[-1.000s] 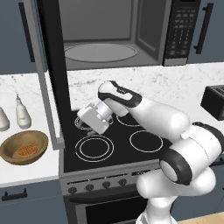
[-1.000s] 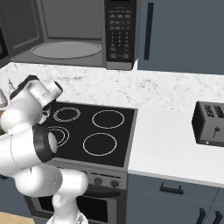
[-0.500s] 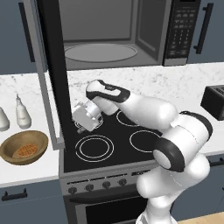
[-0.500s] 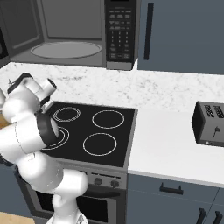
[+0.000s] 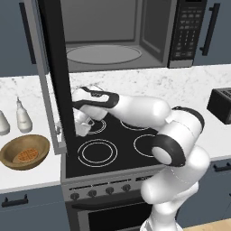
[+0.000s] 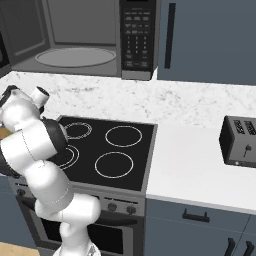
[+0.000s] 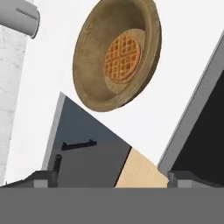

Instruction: Open the microwave, place the bowl with waffle inside the microwave, then close the microwave door and turn it on.

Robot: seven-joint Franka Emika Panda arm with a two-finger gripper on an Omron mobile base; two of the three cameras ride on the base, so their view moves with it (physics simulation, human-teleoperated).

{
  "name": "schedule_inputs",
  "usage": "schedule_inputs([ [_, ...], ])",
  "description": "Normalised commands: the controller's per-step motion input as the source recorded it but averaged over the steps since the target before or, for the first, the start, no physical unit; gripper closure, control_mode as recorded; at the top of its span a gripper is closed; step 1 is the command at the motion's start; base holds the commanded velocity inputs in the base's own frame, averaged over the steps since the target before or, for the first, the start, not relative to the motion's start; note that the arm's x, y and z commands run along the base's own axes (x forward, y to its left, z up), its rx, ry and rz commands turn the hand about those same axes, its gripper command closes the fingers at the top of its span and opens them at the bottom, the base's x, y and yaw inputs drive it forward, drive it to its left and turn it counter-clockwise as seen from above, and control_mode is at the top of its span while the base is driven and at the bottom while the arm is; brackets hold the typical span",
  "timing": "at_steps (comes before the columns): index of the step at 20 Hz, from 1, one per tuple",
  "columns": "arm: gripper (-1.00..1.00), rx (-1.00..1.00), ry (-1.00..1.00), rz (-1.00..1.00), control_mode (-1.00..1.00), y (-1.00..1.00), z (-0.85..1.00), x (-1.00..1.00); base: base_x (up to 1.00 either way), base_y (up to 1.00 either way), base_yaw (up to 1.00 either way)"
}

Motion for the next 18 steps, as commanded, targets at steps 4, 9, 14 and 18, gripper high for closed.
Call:
schedule_inputs([
  [4,-1.0,-0.21,0.0,-0.05,-1.0,0.46,-0.27,0.06,0.0,0.0,0.0],
  [9,-1.0,-0.19,0.01,-0.05,-1.0,0.21,-0.35,0.26,0.0,0.0,0.0],
  [14,-1.0,-0.13,0.03,-0.05,-1.0,0.13,-0.31,0.48,0.0,0.0,0.0],
  [18,-1.0,-0.08,0.03,-0.05,-1.0,0.25,-0.2,0.56,0.0,0.0,0.0],
])
